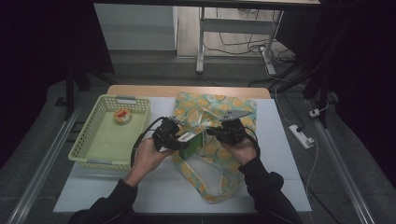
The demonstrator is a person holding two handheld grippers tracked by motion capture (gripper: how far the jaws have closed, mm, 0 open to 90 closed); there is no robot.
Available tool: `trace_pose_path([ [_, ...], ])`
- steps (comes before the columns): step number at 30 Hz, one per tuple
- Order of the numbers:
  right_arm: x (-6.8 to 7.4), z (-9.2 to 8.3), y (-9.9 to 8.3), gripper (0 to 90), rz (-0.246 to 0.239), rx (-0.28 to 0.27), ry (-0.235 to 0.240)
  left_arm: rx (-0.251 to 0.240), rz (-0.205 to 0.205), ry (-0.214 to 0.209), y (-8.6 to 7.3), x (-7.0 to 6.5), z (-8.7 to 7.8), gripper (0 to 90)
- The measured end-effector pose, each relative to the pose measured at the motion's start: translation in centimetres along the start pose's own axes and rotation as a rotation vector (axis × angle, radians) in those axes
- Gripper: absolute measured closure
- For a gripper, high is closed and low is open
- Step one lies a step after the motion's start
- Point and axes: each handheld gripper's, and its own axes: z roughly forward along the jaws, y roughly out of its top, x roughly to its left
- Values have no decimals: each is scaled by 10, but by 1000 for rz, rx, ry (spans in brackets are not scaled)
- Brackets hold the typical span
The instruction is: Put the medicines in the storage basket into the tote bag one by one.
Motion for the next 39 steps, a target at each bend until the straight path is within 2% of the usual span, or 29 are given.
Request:
trace_pose_path([
  [22, 0, 0, 1, 896, -4, -3, 4, -41, -31, 22, 29, 12, 22, 617],
  [28, 0, 0, 1, 896, -1, -1, 4, -62, -34, 57, 37, 15, 30, 617],
  [39, 0, 2, 0, 897, -4, 11, 3, -97, -65, 90, 39, 25, 42, 616],
])
